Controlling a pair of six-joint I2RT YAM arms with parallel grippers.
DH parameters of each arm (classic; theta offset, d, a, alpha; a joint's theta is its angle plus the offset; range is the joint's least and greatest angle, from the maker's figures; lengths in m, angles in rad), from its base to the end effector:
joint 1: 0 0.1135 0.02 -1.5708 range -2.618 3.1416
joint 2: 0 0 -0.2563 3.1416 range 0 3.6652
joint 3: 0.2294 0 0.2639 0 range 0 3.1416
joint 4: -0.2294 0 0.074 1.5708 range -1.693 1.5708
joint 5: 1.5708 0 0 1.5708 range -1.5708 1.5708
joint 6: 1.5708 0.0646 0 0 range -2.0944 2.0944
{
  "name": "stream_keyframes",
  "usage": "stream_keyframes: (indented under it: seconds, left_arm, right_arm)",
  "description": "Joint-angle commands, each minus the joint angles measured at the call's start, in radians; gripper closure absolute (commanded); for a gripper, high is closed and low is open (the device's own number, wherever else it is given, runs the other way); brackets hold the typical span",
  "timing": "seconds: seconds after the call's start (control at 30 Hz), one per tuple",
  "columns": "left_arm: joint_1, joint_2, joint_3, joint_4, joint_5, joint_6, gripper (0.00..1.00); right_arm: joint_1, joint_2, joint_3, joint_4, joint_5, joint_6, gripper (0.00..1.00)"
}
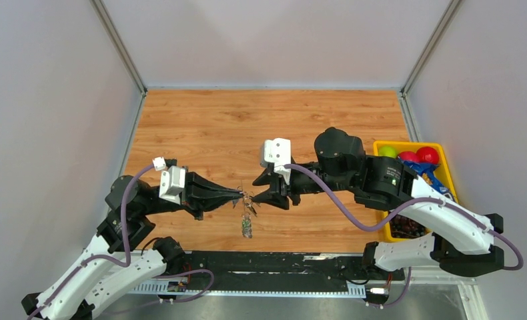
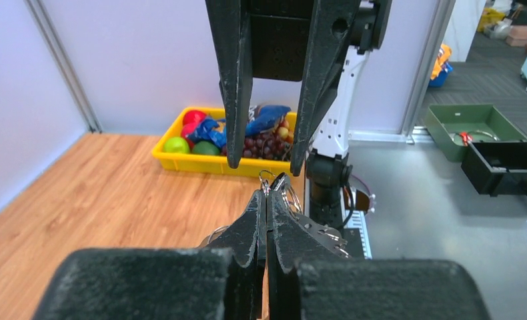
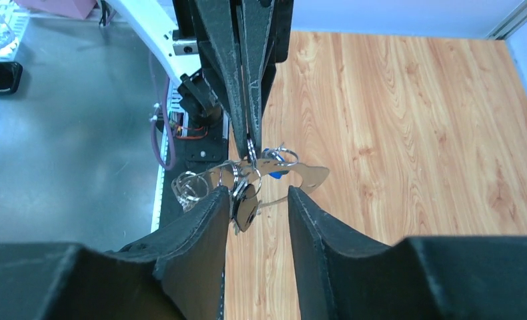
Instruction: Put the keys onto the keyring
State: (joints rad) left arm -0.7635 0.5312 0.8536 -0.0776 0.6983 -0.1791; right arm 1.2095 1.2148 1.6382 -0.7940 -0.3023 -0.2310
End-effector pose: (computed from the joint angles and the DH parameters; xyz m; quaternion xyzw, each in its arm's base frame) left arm 0.0750 -0.1293 0.4116 0.4248 0.4762 -0.5239 0.5643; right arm 0.0763 0.2563 0.4649 -0.6020 0.5572 0.3721 0.4344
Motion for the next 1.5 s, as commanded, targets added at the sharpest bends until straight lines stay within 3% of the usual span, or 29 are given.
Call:
stream_keyframes:
  seconds: [0.0,0.53,0.97,1.2,1.47]
  left_arm:
    - [0.000,-0.013,-0.021,0.216,-0.009,-0.063,1.00]
    - [0.000,-0.029,-0.025,0.266,-0.008,-0.065,1.00]
    - [-0.001,-0.023,-0.039,0.334,-0.008,-0.095,1.00]
    - [0.000,-0.020,-0.031,0.305,0.004,-0.080,1.00]
    - [0.001,-0.017,-0.018,0.273,0.014,-0.064,1.00]
  right_arm:
    - [0.006,-0.016,0.008,0.108,0.016,0.052,0.59]
    - [0.005,0.009,0.024,0.112,-0.015,0.062,1.00]
    - [0.016,-0.001,-0.016,0.154,-0.023,0.073,1.00]
    - [0.016,-0.052,0.009,0.121,0.037,0.048,0.72]
    - [0.016,-0.019,0.066,0.058,0.022,0.024,0.68]
